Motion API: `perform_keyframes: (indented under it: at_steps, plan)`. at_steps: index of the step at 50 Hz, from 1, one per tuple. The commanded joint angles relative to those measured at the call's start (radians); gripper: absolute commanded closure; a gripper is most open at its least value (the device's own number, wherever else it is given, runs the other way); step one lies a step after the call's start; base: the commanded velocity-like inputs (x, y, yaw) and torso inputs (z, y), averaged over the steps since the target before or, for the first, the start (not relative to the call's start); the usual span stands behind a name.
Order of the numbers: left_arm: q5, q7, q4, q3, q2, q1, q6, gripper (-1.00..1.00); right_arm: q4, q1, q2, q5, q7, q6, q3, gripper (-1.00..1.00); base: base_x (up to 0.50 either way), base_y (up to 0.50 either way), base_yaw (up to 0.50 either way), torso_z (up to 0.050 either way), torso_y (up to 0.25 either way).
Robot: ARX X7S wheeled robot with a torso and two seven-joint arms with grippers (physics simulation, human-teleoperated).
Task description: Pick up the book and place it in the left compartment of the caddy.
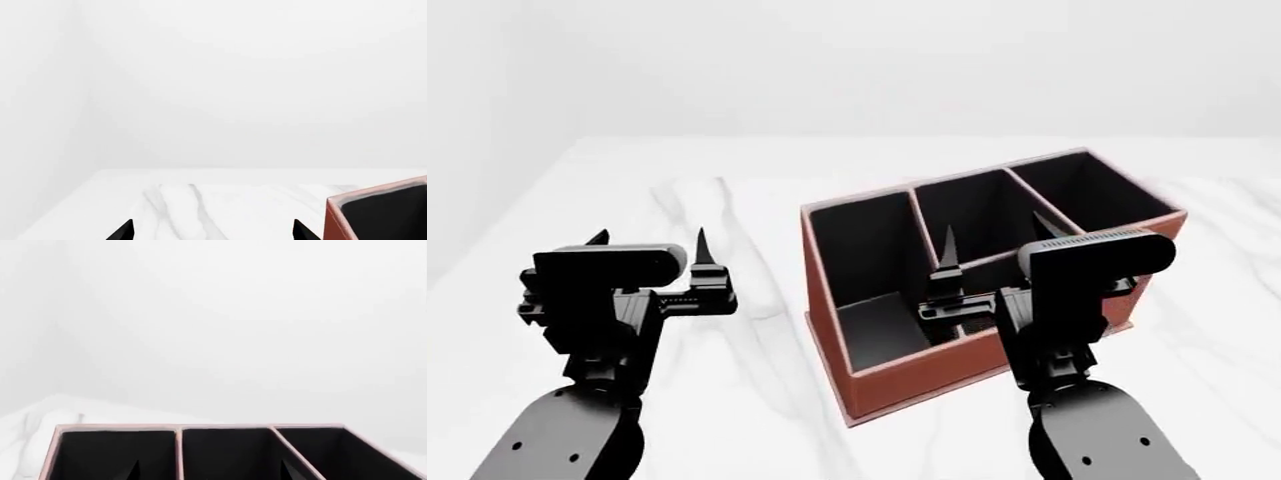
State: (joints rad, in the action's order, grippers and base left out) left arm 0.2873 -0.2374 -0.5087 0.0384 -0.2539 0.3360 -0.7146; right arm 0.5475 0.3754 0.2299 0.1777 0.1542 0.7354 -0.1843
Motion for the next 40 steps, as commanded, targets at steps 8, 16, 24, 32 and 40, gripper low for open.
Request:
perform_keyframes:
  at_steps: [8,16,24,32,40]
  plan:
    - [0.01,-0.008,-0.009,0.001,-0.007,0.001,-0.006,-1.0,0.028,0.037,0.0,0.028,0.019,0.108,0.009,-1.0,0.0,0.0,0.0,0.0,0.0]
    - [0.016,-0.015,-0.023,-0.005,-0.017,0.001,-0.021,-1.0,0.123,0.182,0.016,0.094,0.036,0.518,0.03,-1.0,0.0,0.0,0.0,0.0,0.0]
    - [0.019,-0.017,-0.019,-0.001,-0.018,0.003,-0.017,-1.0,0.112,0.387,0.117,0.512,0.375,0.835,0.215,-1.0,0.0,0.0,0.0,0.0,0.0]
    - [0.026,-0.019,-0.023,-0.006,-0.021,-0.001,-0.017,-1.0,-0.113,0.488,0.261,1.495,1.059,0.807,0.138,-1.0,0.0,0.0,0.0,0.0,0.0]
    - [0.03,-0.022,-0.022,-0.01,-0.024,-0.005,-0.012,-1.0,-0.154,0.516,0.326,1.7,1.196,0.737,0.066,-1.0,0.0,0.0,0.0,0.0,0.0]
